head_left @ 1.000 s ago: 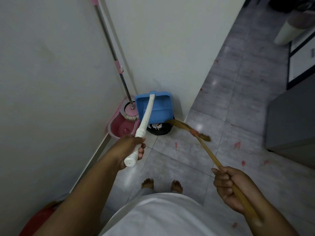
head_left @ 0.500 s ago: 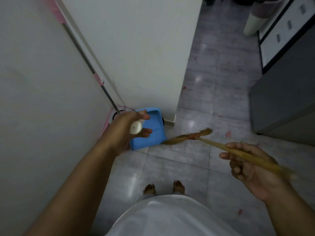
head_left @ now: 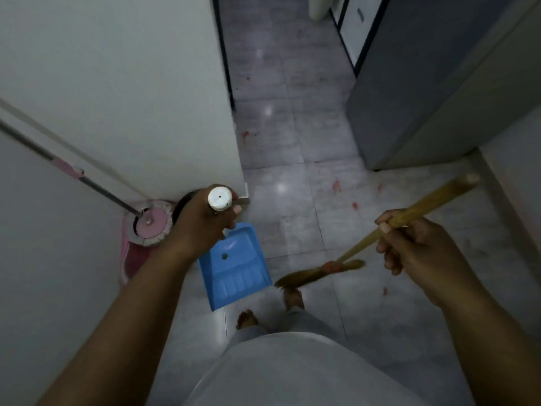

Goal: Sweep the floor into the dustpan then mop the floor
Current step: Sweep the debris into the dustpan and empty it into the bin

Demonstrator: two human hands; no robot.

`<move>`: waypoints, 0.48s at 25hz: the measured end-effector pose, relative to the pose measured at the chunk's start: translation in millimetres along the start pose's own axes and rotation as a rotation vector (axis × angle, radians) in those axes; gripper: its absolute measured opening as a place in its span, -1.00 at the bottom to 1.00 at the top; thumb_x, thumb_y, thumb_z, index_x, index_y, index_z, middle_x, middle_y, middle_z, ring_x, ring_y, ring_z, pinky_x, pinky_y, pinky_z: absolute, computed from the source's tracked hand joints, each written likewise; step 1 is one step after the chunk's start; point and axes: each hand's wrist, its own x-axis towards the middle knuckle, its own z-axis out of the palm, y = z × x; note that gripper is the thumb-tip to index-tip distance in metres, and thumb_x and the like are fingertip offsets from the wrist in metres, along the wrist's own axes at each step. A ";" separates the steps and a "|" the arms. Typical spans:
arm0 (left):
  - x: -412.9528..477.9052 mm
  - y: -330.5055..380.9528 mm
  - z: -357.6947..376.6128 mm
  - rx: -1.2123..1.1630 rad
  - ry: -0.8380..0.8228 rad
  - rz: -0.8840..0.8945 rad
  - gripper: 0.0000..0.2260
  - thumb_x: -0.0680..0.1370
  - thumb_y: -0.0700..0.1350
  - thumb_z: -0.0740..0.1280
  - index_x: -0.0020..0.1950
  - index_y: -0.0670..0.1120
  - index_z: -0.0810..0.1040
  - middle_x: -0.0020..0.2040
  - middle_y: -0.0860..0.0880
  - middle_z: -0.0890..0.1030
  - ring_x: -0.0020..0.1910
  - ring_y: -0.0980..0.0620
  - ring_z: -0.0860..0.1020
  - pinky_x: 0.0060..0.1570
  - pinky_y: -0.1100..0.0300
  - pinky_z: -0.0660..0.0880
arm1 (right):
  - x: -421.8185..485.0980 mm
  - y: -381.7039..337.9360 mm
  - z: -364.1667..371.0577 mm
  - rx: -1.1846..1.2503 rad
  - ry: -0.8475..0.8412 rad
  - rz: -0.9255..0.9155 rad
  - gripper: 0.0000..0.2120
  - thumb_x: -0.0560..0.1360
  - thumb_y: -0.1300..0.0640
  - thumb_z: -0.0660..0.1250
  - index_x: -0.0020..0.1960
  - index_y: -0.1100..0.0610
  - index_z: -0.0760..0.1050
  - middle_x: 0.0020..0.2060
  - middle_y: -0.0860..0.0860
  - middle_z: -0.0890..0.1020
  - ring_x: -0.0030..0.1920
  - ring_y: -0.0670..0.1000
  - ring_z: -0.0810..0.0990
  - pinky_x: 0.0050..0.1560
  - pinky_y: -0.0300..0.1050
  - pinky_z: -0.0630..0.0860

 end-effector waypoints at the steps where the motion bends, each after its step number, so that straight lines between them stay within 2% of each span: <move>1: 5.9 0.3 10.5 0.062 -0.038 0.037 -0.89 0.54 -0.23 0.40 -0.04 -0.04 0.53 -0.21 -0.03 0.60 -0.33 0.16 0.56 -0.34 0.31 0.50 | -8.4 6.3 -6.3 -0.086 0.042 -0.006 -0.89 0.56 0.01 0.28 -0.06 -0.16 0.56 -0.32 -0.03 0.65 -0.43 -0.06 0.60 -0.45 -0.27 0.49; 3: 18.6 3.2 33.3 0.164 -0.108 0.104 -0.90 0.53 -0.15 0.42 0.00 -0.04 0.54 -0.13 -0.01 0.62 -0.19 0.11 0.57 -0.18 0.30 0.49 | -24.7 19.5 -20.1 -0.190 0.148 0.005 -0.91 0.54 -0.08 0.28 -0.09 -0.18 0.57 -0.36 -0.12 0.63 -0.39 -0.12 0.60 -0.42 -0.29 0.50; 5: 30.5 8.7 59.9 0.208 -0.164 0.126 -0.85 0.54 -0.13 0.42 0.08 -0.11 0.54 -0.02 -0.07 0.64 -0.03 -0.04 0.59 0.03 0.13 0.52 | -37.8 33.3 -34.3 -0.234 0.262 0.039 -0.90 0.52 -0.13 0.29 -0.09 -0.19 0.56 -0.37 -0.16 0.62 -0.34 -0.15 0.60 -0.30 -0.24 0.51; 7: 36.9 16.1 89.7 0.191 -0.199 0.120 -0.81 0.54 -0.12 0.42 0.12 -0.11 0.55 0.04 -0.09 0.65 0.04 -0.10 0.60 0.11 0.06 0.51 | -47.8 48.9 -49.3 -0.279 0.325 0.047 -0.94 0.52 -0.08 0.31 -0.08 -0.17 0.56 -0.26 -0.23 0.61 -0.25 -0.22 0.58 -0.22 -0.32 0.43; 9: 38.9 26.4 124.6 0.234 -0.230 0.174 -0.81 0.53 -0.09 0.43 0.12 -0.06 0.56 0.03 -0.03 0.65 0.03 -0.02 0.60 0.08 0.15 0.49 | -55.2 67.2 -71.4 -0.299 0.371 0.050 -0.95 0.52 0.02 0.34 -0.08 -0.11 0.57 -0.17 -0.25 0.60 -0.17 -0.28 0.55 -0.24 -0.43 0.35; 12: 41.4 42.8 176.6 0.328 -0.300 0.299 -0.80 0.53 -0.08 0.43 0.12 -0.09 0.58 -0.04 0.00 0.65 -0.06 0.09 0.57 -0.09 0.48 0.40 | -67.4 96.3 -107.7 -0.261 0.446 0.108 -0.95 0.53 0.07 0.35 -0.07 -0.06 0.56 -0.18 -0.29 0.57 -0.12 -0.44 0.50 -0.27 -0.54 0.37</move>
